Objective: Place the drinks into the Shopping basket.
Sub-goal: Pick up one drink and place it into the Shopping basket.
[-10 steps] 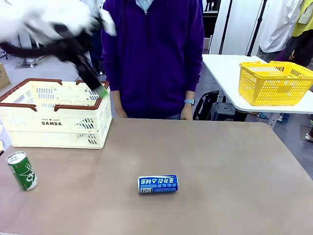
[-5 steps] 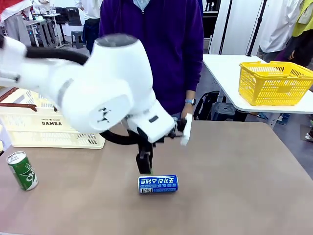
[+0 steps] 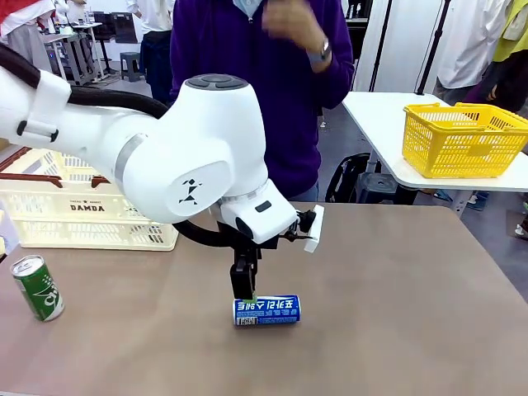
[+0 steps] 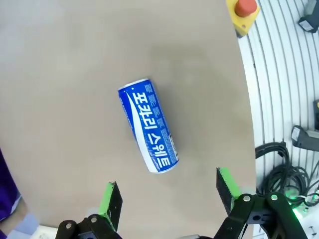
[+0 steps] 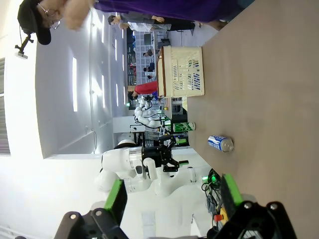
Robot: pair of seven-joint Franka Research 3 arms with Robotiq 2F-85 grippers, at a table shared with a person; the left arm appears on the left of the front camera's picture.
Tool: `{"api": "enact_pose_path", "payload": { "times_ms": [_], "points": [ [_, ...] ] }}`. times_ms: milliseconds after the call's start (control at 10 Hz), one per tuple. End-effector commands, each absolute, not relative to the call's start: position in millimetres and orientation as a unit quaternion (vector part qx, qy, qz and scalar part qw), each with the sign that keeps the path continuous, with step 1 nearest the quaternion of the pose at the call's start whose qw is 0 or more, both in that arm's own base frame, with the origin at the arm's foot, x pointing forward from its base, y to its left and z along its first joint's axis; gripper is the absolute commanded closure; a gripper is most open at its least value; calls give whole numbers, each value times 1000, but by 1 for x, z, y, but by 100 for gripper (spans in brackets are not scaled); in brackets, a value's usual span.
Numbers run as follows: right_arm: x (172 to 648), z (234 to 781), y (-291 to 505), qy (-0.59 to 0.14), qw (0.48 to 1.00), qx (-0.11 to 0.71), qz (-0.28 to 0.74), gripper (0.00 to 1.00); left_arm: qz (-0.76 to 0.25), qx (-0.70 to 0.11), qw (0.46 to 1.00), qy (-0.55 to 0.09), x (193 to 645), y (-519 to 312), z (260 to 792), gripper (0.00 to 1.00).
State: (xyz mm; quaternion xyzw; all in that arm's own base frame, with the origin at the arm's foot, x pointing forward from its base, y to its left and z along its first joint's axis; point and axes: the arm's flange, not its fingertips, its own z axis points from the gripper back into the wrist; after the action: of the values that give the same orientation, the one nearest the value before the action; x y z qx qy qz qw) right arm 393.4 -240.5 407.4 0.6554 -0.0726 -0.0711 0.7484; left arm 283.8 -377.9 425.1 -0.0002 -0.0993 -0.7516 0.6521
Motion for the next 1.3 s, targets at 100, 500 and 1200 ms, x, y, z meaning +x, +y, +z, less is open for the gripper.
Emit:
{"api": "enact_pose_path", "payload": {
  "times_ms": [100,500,1200],
  "points": [
    [393,413,-241,-62,750,654,-75,0,-721,-4,682,-119,282,-377,418,0],
    [393,413,-241,-62,750,654,-75,0,-702,5,705,-106,292,-405,360,0],
    [393,413,-241,-62,750,654,-75,0,-699,12,709,-94,327,-417,300,0]
  ]
}}
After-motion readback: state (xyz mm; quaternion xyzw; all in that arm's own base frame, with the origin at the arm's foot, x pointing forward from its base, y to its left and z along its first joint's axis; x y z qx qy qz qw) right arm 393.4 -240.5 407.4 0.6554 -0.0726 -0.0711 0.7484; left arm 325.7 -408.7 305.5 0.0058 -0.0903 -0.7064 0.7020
